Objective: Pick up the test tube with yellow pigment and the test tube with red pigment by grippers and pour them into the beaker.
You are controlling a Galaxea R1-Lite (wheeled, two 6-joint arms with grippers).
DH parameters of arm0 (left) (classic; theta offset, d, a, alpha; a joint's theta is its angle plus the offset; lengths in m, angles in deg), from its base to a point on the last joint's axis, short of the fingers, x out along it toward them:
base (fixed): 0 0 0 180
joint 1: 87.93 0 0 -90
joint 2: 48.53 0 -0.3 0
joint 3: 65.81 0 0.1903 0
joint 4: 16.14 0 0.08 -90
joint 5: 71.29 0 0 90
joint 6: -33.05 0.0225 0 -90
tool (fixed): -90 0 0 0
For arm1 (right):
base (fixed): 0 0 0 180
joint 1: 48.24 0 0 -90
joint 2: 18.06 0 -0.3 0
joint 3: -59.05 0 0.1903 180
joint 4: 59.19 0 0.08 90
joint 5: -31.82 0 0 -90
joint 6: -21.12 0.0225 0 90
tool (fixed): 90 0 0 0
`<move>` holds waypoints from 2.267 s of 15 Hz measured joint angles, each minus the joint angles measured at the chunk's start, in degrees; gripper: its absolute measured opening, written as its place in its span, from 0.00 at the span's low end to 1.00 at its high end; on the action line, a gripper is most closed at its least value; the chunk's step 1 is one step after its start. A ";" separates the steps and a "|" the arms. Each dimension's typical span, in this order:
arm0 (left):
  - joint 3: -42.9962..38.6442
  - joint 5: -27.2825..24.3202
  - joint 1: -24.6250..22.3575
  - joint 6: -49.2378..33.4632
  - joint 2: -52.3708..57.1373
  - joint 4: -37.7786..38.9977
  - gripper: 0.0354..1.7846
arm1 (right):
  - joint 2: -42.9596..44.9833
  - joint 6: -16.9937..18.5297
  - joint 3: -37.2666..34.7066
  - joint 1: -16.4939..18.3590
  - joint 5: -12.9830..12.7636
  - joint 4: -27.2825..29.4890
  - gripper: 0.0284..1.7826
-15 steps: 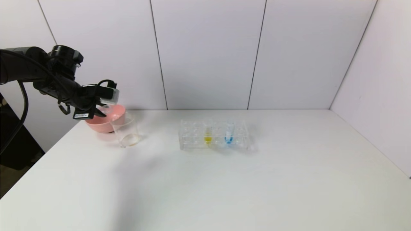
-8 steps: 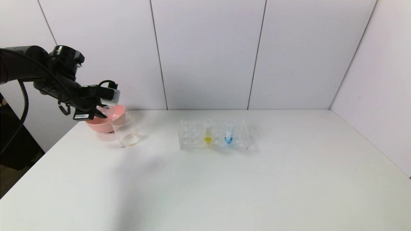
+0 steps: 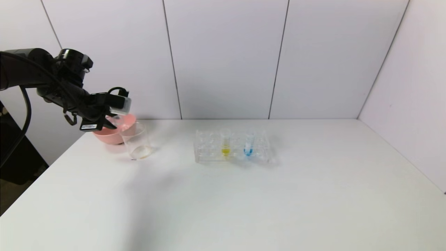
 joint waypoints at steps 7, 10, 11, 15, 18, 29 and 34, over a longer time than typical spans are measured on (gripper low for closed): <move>0.28 3.58 0.79 0.17 -0.54 0.46 0.23 | 0.00 0.00 0.00 0.00 0.00 0.00 0.95; 0.28 6.18 1.40 0.43 -0.72 0.49 0.23 | 0.00 0.00 0.00 0.00 -0.02 0.00 0.95; 0.28 6.97 1.60 0.61 -0.76 0.49 0.23 | 0.00 0.00 0.00 0.00 0.00 0.00 0.95; 0.28 9.92 2.72 2.29 -0.76 1.21 0.23 | 0.00 0.00 0.00 0.00 0.00 0.00 0.95; 0.28 11.57 3.36 2.90 -0.78 1.51 0.23 | 0.00 0.00 0.00 0.00 -0.02 0.00 0.95; 0.26 12.51 3.91 2.90 -1.02 1.56 0.23 | 0.00 0.00 0.00 0.00 -0.02 0.00 0.95; 0.28 12.51 4.05 2.88 -1.00 1.65 0.23 | 0.00 0.00 0.00 0.00 -0.02 0.00 0.95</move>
